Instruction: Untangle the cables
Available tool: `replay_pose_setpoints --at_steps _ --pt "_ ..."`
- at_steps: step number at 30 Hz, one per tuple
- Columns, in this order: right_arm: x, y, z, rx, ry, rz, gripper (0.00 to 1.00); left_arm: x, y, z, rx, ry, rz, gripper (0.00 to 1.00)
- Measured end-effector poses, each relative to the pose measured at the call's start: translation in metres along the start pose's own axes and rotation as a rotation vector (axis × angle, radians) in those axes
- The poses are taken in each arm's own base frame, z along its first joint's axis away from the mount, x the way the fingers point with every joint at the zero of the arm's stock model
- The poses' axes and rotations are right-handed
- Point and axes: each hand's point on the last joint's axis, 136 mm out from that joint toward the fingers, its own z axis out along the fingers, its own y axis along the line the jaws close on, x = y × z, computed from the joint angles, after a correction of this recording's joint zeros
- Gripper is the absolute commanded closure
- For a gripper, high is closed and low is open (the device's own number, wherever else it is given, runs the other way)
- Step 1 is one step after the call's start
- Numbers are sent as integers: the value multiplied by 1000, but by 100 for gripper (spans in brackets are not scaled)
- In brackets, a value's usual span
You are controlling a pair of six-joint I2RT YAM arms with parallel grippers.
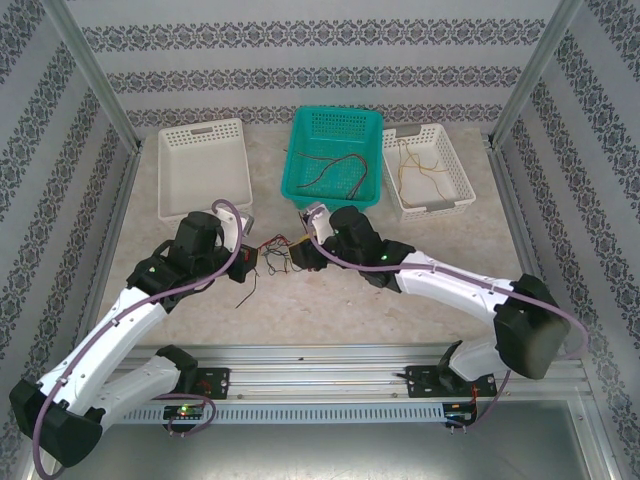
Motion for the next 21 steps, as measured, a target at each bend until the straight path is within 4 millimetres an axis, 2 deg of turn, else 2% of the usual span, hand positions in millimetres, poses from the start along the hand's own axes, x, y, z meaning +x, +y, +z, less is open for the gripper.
replay_pose_setpoints --at_steps 3,8,10,13,18,19,21 --pt "1 -2 3 7 5 -3 79 0 -2 0 9 2 2 100" --pt "-2 -3 -3 17 -29 -9 92 1 -3 0 16 4 3 100" --pt "-2 -3 -7 24 -40 -12 100 1 -4 0 17 4 3 100" --pt "1 -7 -14 43 -59 -14 100 1 -4 0 17 3 3 100" --pt "15 -27 -32 99 -86 34 100 1 -4 0 17 3 3 100" --pt "17 -32 -35 106 -91 50 98 1 -4 0 17 4 3 100" --pt "20 -33 -39 89 -94 65 86 1 -4 0 17 4 3 100"
